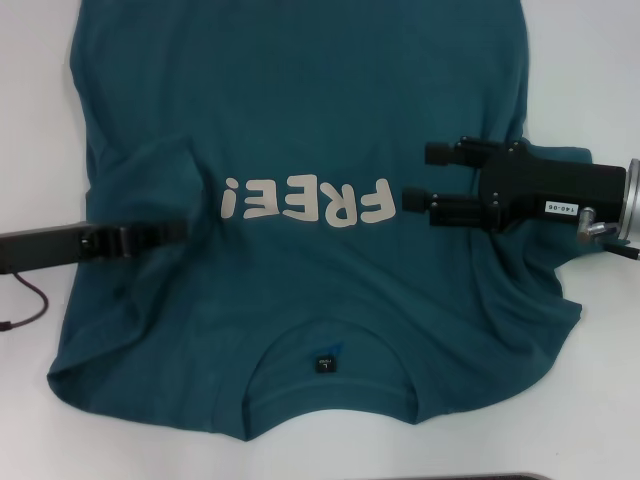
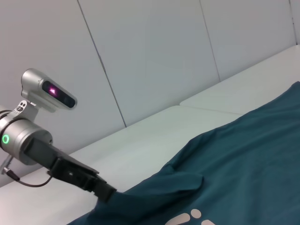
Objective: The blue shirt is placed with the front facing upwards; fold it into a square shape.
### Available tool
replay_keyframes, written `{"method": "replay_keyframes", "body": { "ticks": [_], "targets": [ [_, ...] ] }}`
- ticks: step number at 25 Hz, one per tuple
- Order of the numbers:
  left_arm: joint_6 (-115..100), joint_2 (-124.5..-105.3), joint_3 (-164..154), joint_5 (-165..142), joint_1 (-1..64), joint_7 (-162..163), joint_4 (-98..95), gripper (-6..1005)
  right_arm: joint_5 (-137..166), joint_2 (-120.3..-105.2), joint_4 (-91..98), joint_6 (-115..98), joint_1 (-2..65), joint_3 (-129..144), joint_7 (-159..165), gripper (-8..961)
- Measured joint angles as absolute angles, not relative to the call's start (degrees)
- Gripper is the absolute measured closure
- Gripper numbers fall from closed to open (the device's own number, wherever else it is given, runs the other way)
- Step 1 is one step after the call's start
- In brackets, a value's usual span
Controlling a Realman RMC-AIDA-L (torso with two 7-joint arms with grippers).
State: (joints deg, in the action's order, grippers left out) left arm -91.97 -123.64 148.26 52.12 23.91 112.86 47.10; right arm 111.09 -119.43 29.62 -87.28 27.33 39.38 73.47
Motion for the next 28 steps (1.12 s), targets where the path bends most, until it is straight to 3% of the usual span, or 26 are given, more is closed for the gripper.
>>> {"method": "replay_keyframes", "body": {
  "ticks": [14, 20, 22, 28],
  "targets": [
    [-94.2, -123.56, 148.4, 53.2, 26.4, 111.4, 43.2, 865, 111.1, -119.43, 29.6, -87.3, 27.2, 39.4, 73.4, 101],
    [-92.7, -123.19, 149.8, 55.7, 25.6, 110.2, 43.4, 643, 111.1, -119.03, 30.1, -87.3, 26.6, 39.2, 74.3, 100],
    [-92.9, -123.16, 150.9, 57.9, 25.1, 108.8, 43.4, 401, 111.1, -118.51, 30.2, -87.5, 26.3, 38.8, 75.3, 100],
    [-93.2, -123.13, 151.5, 62.0, 24.4, 105.9, 43.0, 196, 111.2, -115.41, 32.1, -89.9, 24.2, 36.9, 82.1, 99]
  ]
}}
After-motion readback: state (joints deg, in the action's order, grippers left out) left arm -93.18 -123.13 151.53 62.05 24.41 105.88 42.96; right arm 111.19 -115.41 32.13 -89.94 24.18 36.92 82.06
